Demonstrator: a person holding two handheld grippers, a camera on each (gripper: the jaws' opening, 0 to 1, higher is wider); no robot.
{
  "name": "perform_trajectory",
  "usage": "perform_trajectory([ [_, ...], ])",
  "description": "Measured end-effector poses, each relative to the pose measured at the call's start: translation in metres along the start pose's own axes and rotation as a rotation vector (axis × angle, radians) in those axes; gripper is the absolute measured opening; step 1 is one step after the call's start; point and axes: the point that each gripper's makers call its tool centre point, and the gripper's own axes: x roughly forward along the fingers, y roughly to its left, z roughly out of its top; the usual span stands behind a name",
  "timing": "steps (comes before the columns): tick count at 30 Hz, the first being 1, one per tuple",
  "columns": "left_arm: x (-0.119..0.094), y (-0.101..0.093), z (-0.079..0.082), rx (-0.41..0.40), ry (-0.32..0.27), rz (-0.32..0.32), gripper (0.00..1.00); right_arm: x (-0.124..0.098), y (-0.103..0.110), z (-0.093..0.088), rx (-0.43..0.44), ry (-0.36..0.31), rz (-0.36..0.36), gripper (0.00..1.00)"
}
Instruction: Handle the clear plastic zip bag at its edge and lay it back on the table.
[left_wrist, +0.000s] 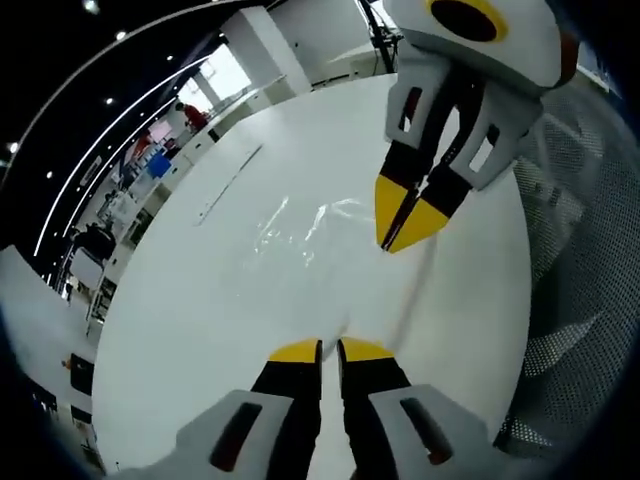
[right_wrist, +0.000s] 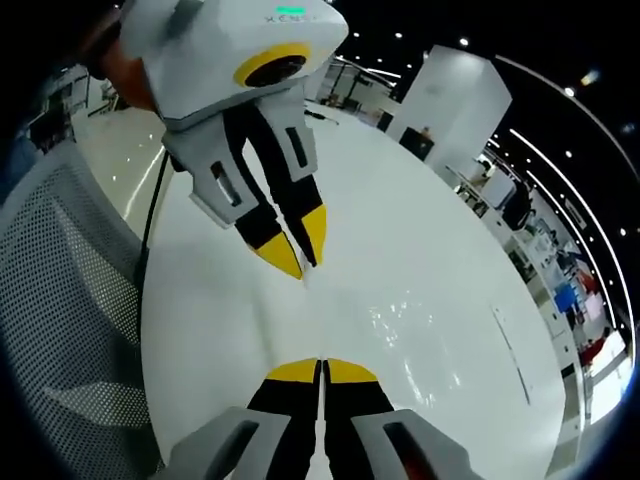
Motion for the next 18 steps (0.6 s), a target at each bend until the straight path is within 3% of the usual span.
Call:
perform_trajectory([
  [15,0.0008,-0.0009,0.0001,-0.029,-0.017,0.013,0.0,-0.0062,-0.0046,0.0034,0.035,-0.02,-0.029,0.0],
  [18,0.0004,-0.002,0.0009,-0.021,-0.019,0.009,0.0,-0.0062,-0.0067,0.0061,0.03,-0.031,-0.036,0.06],
])
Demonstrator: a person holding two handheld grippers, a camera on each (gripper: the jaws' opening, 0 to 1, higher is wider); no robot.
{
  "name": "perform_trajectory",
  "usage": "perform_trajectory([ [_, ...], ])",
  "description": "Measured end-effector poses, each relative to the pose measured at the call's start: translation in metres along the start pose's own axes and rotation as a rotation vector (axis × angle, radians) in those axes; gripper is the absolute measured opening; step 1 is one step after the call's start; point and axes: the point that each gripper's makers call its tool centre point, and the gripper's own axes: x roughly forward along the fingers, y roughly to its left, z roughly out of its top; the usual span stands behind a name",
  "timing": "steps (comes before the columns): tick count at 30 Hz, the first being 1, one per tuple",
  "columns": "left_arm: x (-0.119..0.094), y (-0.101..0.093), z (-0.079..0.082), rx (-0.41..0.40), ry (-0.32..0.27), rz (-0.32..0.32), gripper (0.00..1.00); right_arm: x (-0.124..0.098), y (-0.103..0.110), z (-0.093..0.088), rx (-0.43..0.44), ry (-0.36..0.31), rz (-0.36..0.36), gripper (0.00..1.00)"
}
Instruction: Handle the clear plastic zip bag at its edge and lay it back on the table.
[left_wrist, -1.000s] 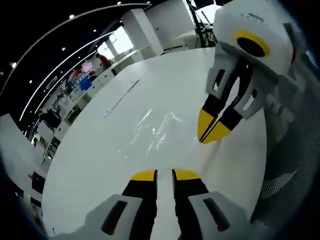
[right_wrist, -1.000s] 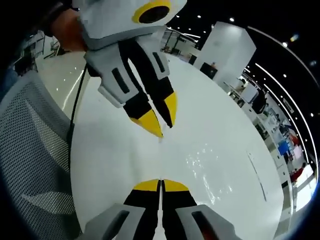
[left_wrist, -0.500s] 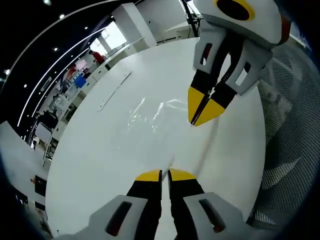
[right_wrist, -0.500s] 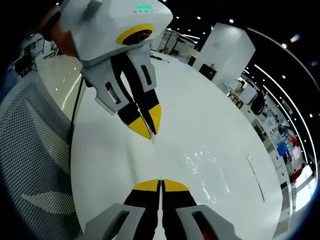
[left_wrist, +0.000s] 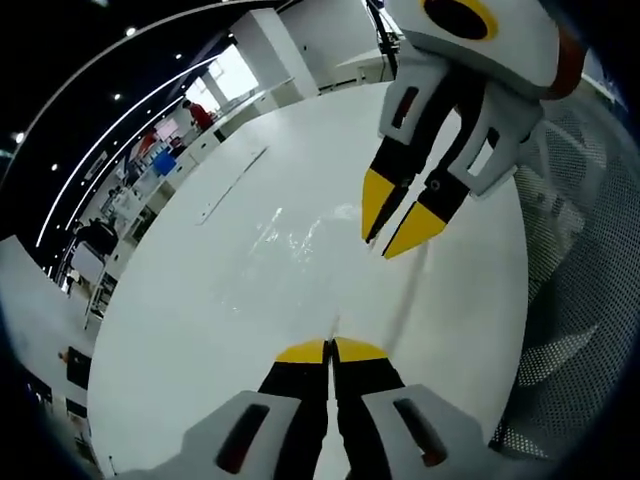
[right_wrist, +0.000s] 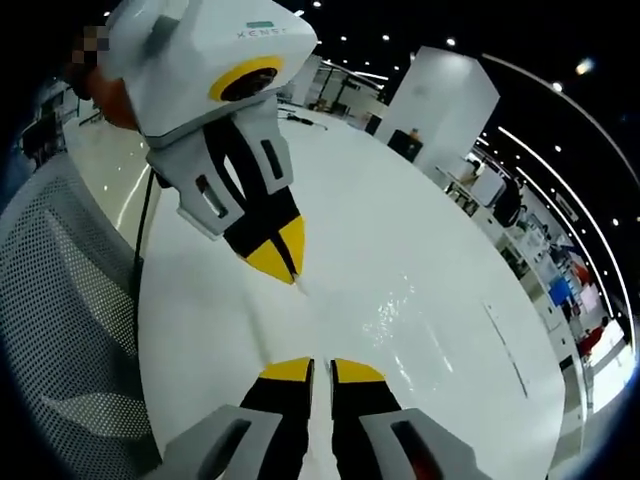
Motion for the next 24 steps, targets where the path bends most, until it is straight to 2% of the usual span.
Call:
perform_trajectory([
  [10,-0.005,-0.004,0.008,0.012,-0.022,-0.011,0.0,0.005,0.007,0.022,-0.035,-0.068,0.045,0.1],
  [24,-0.007,-0.008,0.012,0.016,-0.043,-0.034,0.0,0.012,0.011,0.038,-0.117,-0.079,0.081,0.07],
])
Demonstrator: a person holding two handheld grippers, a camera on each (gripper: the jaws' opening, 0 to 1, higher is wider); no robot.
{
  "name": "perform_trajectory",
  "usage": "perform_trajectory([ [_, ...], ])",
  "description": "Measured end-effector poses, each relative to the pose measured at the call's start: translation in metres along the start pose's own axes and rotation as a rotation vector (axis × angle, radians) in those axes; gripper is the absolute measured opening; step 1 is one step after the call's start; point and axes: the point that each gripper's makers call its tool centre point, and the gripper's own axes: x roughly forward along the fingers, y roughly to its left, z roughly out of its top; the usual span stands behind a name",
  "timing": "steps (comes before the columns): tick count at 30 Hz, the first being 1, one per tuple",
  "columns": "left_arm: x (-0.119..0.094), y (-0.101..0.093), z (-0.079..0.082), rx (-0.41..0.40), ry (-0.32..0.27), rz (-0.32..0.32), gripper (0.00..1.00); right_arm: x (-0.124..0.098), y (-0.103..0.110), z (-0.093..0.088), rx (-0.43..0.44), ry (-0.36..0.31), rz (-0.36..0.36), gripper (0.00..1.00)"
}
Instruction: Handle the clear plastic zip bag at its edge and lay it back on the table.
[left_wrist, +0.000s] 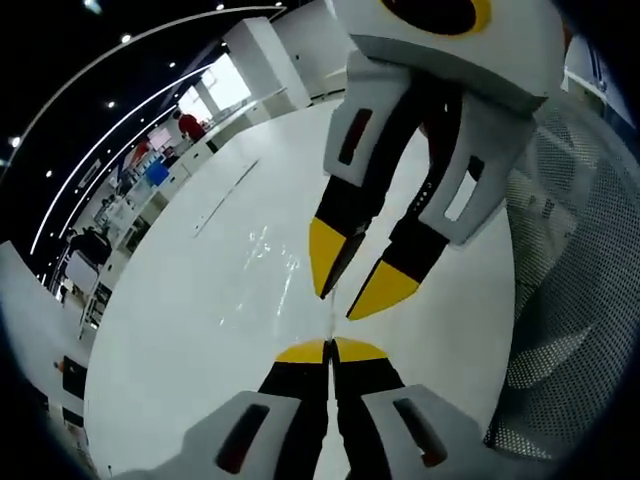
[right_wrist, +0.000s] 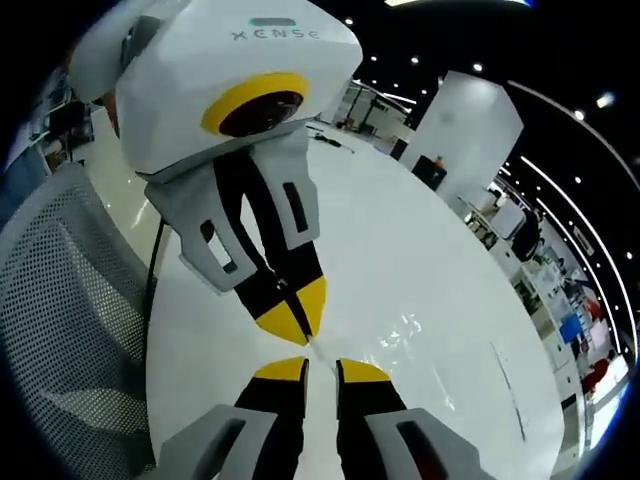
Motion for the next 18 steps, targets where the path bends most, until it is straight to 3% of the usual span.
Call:
perform_trajectory([
  [18,0.0001,-0.0037,0.0082,0.071,0.003,-0.04,0.0,0.0061,0.0051,0.0003,-0.123,0.031,0.061,0.01],
])
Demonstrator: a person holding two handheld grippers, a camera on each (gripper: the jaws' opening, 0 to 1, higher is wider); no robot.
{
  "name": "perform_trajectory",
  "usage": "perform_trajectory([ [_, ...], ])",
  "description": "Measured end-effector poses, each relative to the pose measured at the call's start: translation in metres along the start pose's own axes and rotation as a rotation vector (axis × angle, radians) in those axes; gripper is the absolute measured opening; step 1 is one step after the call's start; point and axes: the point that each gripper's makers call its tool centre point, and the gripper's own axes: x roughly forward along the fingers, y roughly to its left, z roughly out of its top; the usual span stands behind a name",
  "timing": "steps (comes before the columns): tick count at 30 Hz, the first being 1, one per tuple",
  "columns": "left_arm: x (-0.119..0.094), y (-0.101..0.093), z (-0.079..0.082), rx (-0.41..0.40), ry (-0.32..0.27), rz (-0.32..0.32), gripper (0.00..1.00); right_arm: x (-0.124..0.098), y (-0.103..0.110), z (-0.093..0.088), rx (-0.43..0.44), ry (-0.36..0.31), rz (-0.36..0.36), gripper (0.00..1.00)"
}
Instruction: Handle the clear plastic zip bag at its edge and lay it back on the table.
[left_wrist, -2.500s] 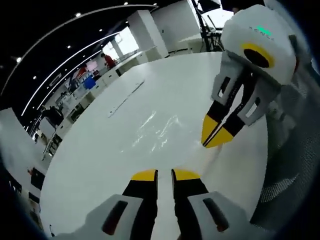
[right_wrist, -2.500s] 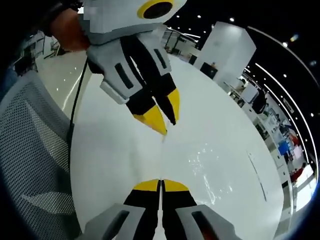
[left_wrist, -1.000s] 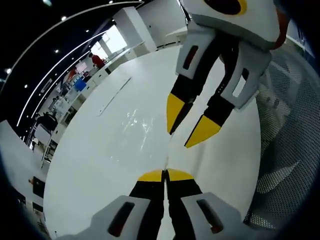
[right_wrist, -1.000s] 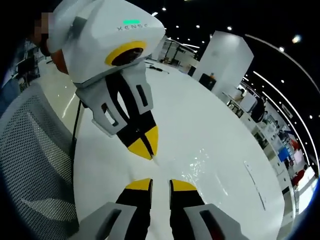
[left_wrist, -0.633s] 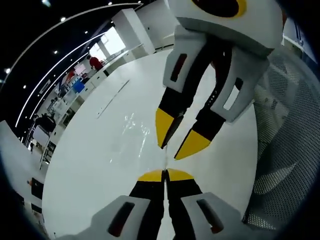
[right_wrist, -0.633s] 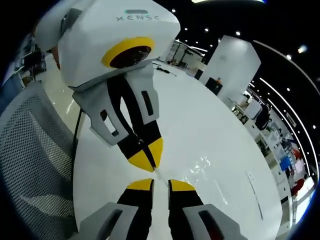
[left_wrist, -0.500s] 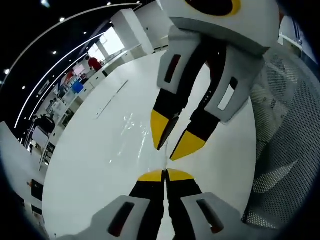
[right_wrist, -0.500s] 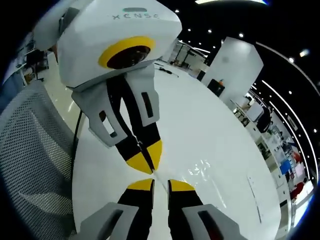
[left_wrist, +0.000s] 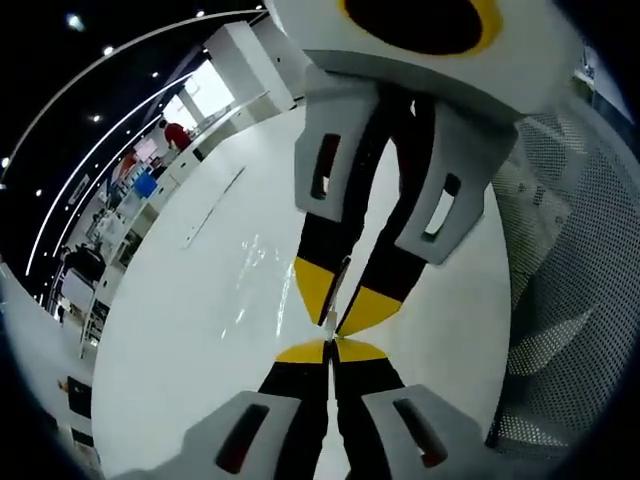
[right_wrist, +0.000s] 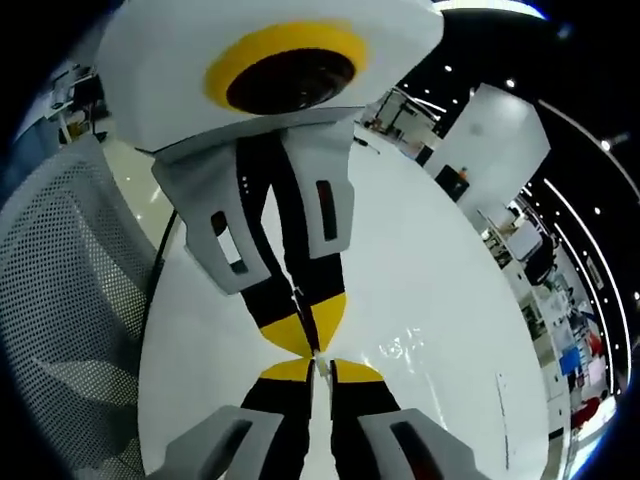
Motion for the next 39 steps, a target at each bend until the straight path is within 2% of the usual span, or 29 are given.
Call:
perform_trajectory([
  [7,0.003,-0.003,-0.001,0.042,0.014,-0.022,0.0,0.0,0.004,-0.004,-0.005,0.016,0.012,0.0],
  [16,0.004,-0.007,-0.003,0.051,0.021,-0.039,0.0,0.0,0.007,-0.004,-0.006,0.019,0.018,0.0],
  [21,0.005,-0.007,-0.004,0.069,0.022,-0.04,0.0,0.002,0.007,-0.003,-0.056,0.016,0.022,0.01],
  [31,0.007,-0.01,-0.004,0.091,0.027,-0.047,0.0,0.002,0.01,-0.007,-0.089,0.031,0.032,0.0],
  [39,0.006,-0.011,-0.004,0.087,0.033,-0.044,0.0,0.001,0.011,-0.008,-0.068,0.03,0.033,0.0],
])
